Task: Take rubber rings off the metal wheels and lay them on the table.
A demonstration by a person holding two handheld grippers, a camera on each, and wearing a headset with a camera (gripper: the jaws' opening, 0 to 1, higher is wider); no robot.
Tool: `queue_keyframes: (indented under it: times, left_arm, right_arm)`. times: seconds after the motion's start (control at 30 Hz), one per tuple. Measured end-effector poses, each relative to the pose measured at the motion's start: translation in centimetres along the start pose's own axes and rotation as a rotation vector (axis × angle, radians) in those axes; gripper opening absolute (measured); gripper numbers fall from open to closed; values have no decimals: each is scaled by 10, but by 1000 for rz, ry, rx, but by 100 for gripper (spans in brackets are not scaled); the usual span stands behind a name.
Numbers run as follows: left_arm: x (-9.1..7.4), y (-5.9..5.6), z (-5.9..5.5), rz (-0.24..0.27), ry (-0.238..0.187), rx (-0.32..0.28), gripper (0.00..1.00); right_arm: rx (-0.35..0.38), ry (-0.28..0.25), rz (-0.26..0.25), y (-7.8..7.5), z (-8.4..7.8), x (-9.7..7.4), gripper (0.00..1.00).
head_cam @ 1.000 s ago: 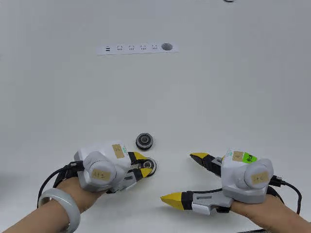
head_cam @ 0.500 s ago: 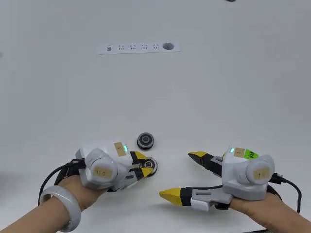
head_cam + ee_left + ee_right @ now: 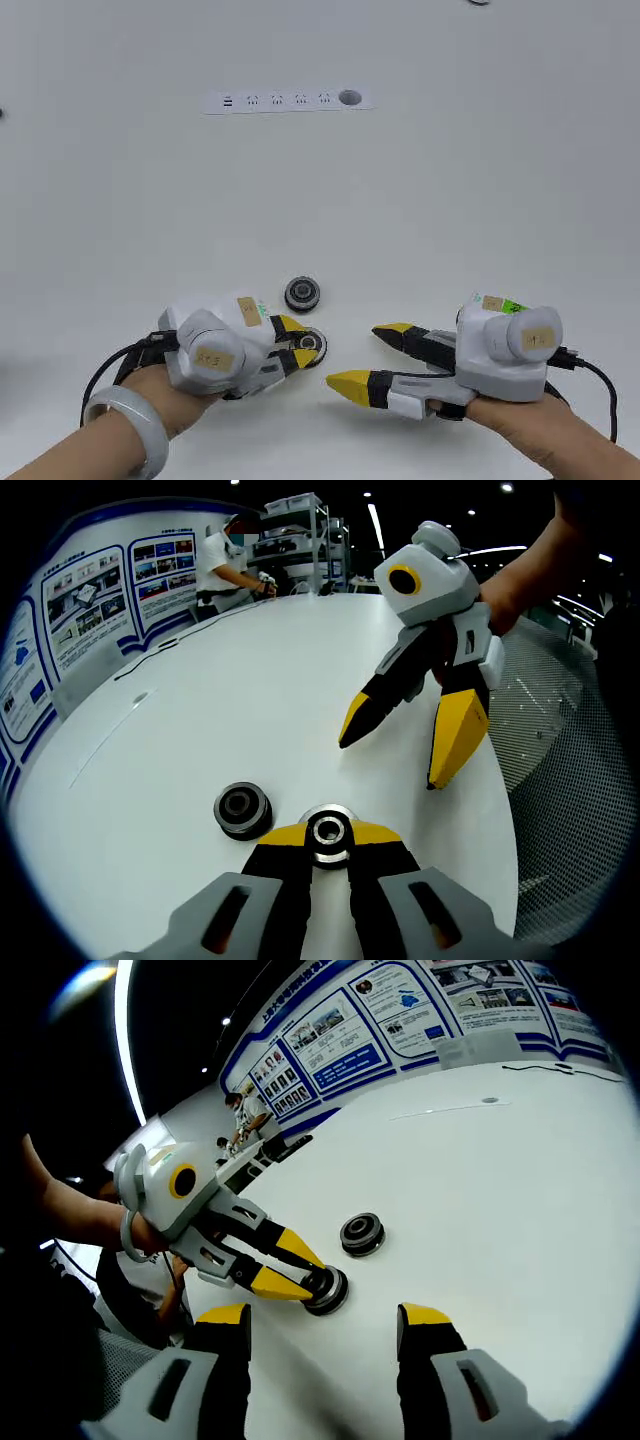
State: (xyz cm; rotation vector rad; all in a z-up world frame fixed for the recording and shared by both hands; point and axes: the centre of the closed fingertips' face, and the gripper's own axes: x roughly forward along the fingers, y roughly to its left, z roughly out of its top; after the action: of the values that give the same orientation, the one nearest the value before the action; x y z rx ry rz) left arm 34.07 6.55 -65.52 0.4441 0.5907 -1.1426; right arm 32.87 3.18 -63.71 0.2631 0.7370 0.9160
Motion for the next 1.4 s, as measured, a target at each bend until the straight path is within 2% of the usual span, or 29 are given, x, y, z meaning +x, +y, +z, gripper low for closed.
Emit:
queue_keyframes:
  times: [0.03, 0.23, 0.63, 0.83, 1.4]
  left_arm:
    - [0, 0, 0, 0, 0, 1, 12]
    - [0, 0, -1, -4, 0, -1, 12]
    - [-1, -1, 0, -3, 2, -3, 12]
    - [-1, -1, 0, -4, 3, -2, 12]
    - [-1, -2, 1, -10, 0, 3, 12]
  right_arm:
    - [34, -2, 6, 1, 1, 1, 58]
    - [102, -23, 14, -1, 6, 8, 51]
    - [118, -17, 31, 1, 9, 24, 43]
    - [139, -12, 30, -1, 10, 29, 35]
    - [185, 15, 50, -1, 5, 43, 27]
